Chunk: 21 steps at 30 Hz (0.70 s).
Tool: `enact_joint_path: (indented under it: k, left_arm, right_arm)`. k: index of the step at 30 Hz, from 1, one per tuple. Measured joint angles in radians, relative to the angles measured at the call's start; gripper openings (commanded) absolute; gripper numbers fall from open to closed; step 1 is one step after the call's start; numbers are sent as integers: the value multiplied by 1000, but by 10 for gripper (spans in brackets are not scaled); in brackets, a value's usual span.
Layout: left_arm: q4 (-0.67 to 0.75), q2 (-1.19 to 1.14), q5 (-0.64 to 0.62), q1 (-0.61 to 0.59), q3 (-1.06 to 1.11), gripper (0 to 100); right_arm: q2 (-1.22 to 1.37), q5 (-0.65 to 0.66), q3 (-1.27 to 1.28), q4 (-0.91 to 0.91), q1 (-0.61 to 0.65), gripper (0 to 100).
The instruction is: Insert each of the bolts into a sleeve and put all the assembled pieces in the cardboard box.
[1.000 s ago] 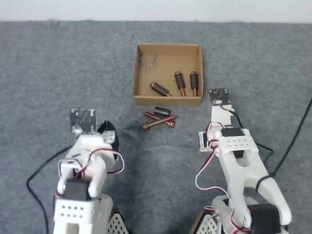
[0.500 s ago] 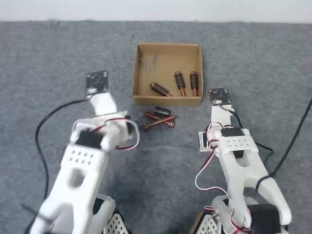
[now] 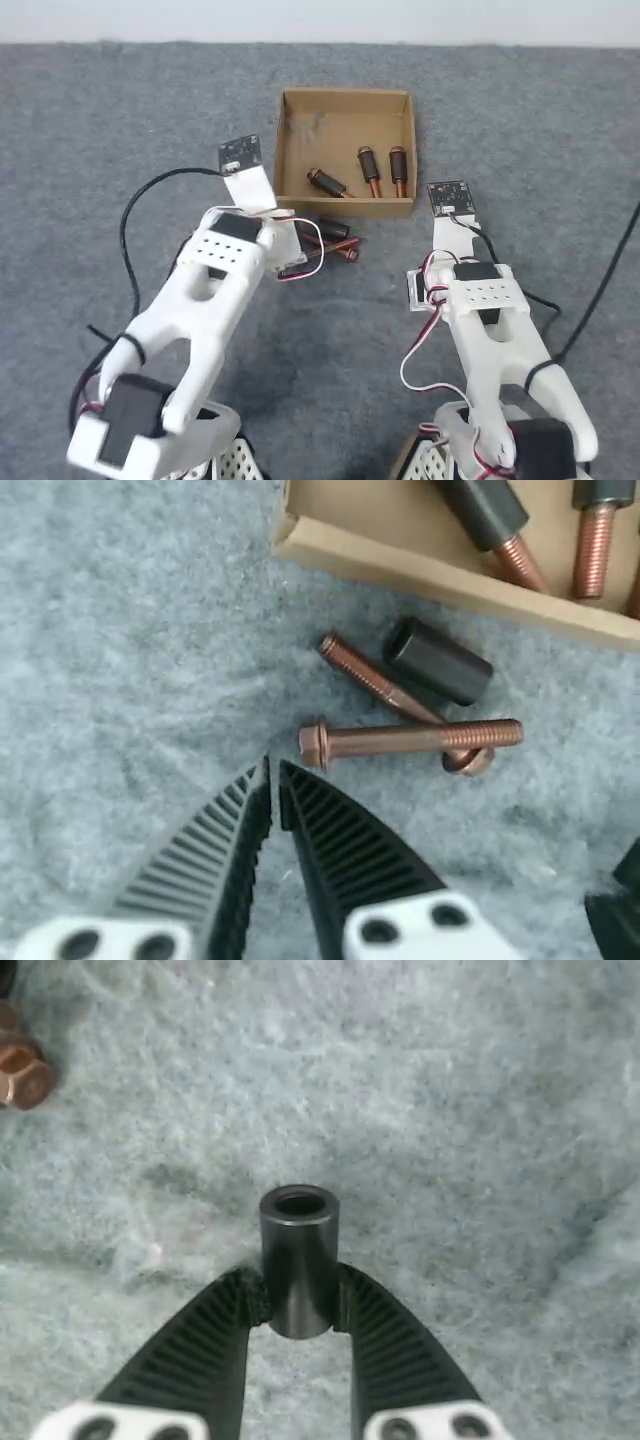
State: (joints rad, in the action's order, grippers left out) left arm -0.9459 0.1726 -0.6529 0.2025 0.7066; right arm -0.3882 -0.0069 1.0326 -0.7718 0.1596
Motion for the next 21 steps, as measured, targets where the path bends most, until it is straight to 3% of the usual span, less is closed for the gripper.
enact_joint_path:
  k: [4,11,15,21]
  left_arm:
    - [0,0,0,0,-5,25]
    - [-38,0,52,41,-5,180]
    - [-44,0,71,49,5,180]
    - [58,-18,77,49,81,180]
  right_arm:
    - [0,0,0,0,0,7]
    - [0,0,0,0,0,7]
    - [0,0,0,0,0,7]
    - [0,0,0,0,0,7]
